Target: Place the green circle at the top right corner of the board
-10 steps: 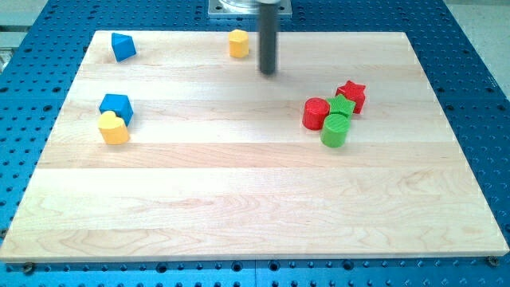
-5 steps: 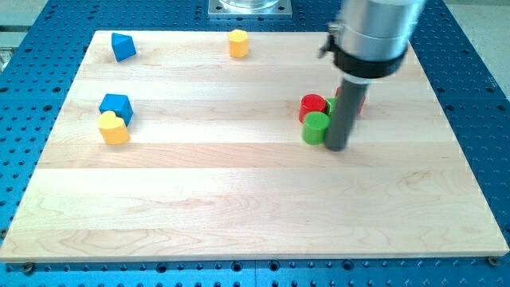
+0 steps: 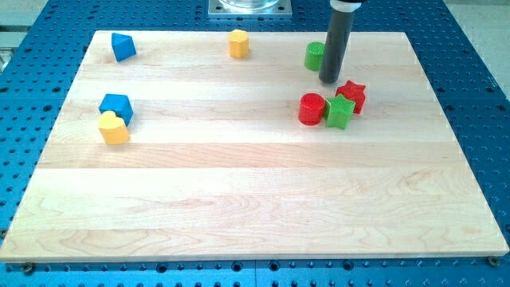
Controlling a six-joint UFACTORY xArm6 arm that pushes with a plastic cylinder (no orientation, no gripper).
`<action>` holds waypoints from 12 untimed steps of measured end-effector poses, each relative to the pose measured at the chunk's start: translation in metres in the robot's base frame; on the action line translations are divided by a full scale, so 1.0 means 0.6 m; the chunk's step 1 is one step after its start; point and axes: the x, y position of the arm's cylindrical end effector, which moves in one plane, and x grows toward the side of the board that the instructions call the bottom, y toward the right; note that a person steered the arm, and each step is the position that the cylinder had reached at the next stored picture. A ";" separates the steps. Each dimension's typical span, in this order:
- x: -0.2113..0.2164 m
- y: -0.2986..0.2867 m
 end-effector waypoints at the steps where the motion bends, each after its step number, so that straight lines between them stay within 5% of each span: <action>1: -0.041 -0.061; 3: -0.097 0.048; 5: -0.039 0.080; 7: -0.125 0.114; 9: -0.090 0.127; 12: -0.130 0.164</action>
